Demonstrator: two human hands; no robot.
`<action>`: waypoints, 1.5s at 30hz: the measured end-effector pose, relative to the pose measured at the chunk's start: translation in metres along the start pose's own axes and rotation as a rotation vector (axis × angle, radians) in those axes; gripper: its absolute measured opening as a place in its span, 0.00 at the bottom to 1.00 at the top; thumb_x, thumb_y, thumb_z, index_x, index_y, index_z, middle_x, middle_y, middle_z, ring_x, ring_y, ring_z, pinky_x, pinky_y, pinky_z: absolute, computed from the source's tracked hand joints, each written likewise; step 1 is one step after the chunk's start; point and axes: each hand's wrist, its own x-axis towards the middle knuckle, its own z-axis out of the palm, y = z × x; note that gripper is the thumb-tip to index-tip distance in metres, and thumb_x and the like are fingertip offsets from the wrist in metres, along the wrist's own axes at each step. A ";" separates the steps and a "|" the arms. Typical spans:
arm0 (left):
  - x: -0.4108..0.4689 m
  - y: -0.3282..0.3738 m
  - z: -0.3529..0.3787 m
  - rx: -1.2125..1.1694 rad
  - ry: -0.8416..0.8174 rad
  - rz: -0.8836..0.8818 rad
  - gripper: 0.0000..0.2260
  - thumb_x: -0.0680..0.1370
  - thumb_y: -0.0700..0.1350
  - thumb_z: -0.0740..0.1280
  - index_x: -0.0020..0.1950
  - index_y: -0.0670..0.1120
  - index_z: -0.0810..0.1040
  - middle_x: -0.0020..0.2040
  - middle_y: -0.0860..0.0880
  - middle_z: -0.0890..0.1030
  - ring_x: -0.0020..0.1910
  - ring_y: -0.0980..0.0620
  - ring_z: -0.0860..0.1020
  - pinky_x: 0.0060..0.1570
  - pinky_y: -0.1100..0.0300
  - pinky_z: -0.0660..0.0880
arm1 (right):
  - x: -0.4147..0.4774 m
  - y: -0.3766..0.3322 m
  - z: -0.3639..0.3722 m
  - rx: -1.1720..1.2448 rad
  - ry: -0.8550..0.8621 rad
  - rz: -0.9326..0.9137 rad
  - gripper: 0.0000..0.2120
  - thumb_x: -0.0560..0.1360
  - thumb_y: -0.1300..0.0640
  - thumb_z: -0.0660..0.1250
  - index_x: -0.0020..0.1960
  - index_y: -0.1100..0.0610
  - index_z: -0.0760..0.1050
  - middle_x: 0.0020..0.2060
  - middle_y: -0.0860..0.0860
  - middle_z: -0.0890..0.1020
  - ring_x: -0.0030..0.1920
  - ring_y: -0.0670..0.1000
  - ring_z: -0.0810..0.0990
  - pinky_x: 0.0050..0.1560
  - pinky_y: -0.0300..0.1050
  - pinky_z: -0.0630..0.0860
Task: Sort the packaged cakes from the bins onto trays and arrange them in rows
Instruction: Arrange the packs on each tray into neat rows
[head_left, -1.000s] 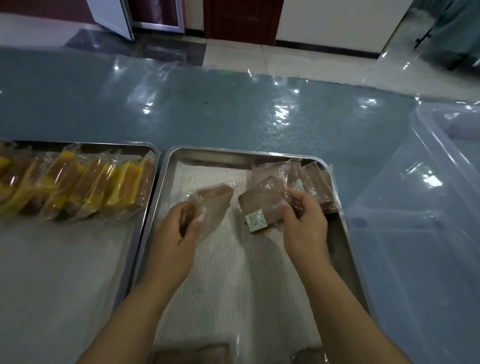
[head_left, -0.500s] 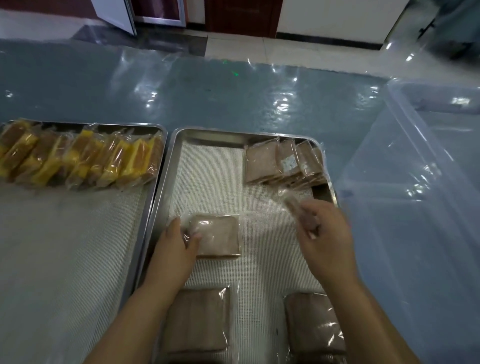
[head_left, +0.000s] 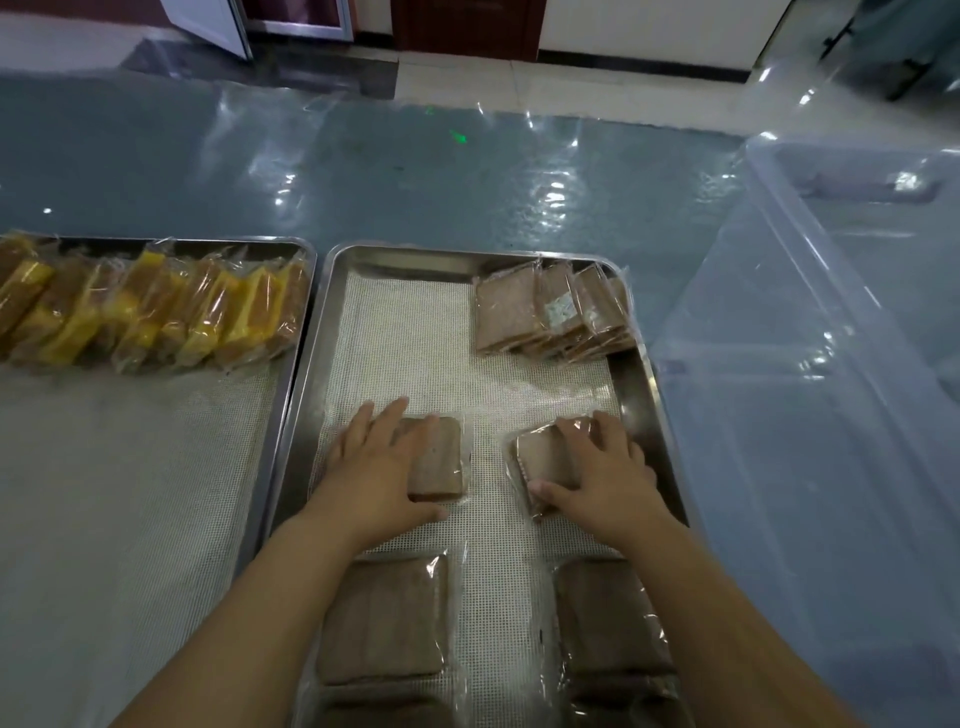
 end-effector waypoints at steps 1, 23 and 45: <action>0.002 -0.001 0.001 0.030 -0.021 0.005 0.46 0.67 0.65 0.70 0.76 0.61 0.46 0.77 0.53 0.38 0.75 0.46 0.35 0.73 0.44 0.41 | 0.000 -0.002 0.003 -0.023 0.005 0.002 0.41 0.70 0.30 0.62 0.75 0.41 0.49 0.76 0.51 0.44 0.74 0.62 0.51 0.70 0.62 0.57; -0.033 -0.016 0.009 -0.106 -0.038 0.048 0.39 0.67 0.71 0.62 0.74 0.60 0.59 0.77 0.56 0.49 0.75 0.52 0.41 0.74 0.47 0.46 | -0.041 -0.013 0.011 -0.120 0.056 0.196 0.44 0.71 0.28 0.55 0.77 0.51 0.47 0.77 0.57 0.44 0.75 0.64 0.45 0.71 0.64 0.50; 0.131 0.044 -0.041 -0.347 0.097 0.013 0.23 0.77 0.58 0.64 0.68 0.49 0.69 0.64 0.50 0.72 0.57 0.52 0.74 0.55 0.59 0.72 | 0.108 -0.040 -0.076 0.109 0.486 0.124 0.18 0.78 0.49 0.62 0.65 0.55 0.71 0.66 0.52 0.71 0.62 0.56 0.70 0.57 0.49 0.70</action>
